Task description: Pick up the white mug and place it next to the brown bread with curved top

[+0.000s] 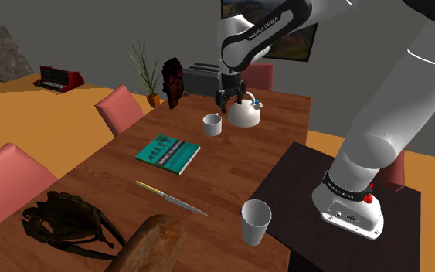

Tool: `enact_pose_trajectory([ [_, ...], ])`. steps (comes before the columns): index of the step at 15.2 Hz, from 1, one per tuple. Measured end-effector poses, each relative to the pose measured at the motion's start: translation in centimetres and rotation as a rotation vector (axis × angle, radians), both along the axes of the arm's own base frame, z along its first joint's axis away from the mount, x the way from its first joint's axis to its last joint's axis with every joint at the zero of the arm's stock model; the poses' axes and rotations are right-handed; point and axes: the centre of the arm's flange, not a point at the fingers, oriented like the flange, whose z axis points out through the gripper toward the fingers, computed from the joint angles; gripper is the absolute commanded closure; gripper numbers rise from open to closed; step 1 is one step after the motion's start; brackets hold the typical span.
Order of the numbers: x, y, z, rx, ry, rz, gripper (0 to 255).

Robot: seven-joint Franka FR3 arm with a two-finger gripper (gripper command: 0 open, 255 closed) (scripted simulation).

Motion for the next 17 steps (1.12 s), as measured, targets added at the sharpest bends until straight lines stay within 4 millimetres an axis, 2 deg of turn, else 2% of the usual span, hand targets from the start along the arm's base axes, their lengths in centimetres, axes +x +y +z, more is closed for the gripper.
enact_pose_trajectory([
  [17, 16.6, -0.8, -14.0, -0.004, -0.038, -0.037, 0],
])
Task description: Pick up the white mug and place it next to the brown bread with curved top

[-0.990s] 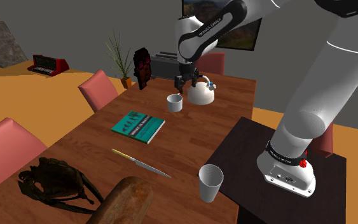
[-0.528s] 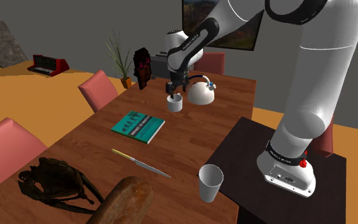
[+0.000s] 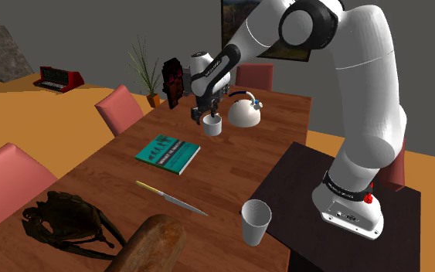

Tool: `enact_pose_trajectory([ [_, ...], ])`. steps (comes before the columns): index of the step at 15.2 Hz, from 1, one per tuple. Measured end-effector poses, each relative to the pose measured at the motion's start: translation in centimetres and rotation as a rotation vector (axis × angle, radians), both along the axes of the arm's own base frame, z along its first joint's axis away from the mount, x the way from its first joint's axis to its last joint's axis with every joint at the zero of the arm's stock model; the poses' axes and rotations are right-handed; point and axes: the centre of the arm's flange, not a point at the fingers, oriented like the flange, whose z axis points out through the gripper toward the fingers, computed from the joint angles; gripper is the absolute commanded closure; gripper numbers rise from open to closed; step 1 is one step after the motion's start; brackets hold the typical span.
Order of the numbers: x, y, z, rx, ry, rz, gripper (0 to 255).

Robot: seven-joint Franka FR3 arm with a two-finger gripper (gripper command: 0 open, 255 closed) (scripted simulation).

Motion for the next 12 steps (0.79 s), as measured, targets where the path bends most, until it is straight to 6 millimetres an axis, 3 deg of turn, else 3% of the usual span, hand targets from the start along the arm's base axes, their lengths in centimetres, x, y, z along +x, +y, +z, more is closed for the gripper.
enact_pose_trajectory([
  [7, 1.1, -0.3, -4.2, 0.0, -0.002, -0.002, 0],
  [12, 1.0, -0.3, -5.0, 0.0, -0.003, -0.002, 0],
])
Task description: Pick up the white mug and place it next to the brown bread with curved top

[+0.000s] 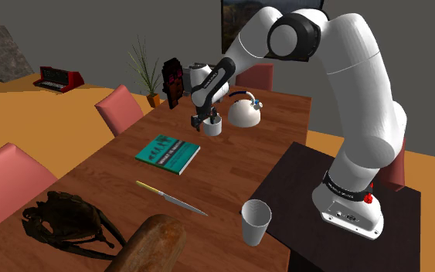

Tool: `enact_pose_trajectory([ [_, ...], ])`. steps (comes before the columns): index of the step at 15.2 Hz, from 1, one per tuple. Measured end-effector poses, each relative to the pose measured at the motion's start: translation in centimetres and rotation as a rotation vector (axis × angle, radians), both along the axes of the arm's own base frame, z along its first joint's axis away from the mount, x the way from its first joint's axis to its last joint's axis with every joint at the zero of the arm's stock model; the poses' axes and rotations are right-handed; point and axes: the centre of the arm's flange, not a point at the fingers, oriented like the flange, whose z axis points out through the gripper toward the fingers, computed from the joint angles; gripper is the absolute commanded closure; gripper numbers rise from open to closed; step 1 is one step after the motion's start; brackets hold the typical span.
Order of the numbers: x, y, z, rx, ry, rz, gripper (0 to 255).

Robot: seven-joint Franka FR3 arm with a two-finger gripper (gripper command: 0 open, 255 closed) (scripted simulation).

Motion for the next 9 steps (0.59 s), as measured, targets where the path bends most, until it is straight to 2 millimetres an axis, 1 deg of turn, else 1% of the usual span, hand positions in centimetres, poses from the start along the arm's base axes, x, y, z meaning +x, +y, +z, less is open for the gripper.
enact_pose_trajectory([
  [2, 0.01, 0.0, -0.03, 0.0, 0.0, 0.0, 0],
  [3, 0.02, 0.0, -0.03, 0.0, 0.0, 0.0, 255],
  [9, 0.02, 0.01, -0.02, 0.0, -0.001, 0.0, 255],
])
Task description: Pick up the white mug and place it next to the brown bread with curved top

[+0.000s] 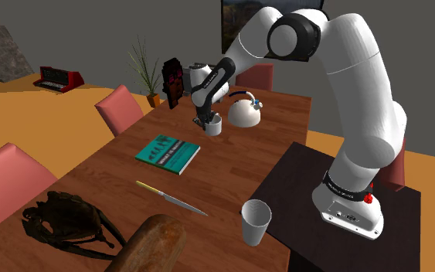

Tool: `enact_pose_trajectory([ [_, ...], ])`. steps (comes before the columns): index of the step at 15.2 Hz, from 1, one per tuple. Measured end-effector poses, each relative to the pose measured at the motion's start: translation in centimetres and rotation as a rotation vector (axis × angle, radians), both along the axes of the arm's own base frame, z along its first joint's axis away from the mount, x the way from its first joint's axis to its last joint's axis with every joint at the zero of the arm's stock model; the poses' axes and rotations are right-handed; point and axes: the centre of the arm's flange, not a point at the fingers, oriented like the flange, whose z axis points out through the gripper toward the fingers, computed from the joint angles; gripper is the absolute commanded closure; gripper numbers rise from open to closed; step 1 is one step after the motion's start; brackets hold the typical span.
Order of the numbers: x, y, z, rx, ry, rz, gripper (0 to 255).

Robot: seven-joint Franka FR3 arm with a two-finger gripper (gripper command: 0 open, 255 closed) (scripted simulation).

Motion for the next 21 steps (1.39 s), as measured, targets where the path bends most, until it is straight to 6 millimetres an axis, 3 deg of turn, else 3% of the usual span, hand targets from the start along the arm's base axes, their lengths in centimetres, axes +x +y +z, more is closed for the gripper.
enact_pose_trajectory([
  [6, 0.0, -0.1, 0.6, 0.0, 0.0, 0.0, 255],
  [21, -0.1, 0.1, 8.5, 0.0, 0.0, 0.0, 255],
])
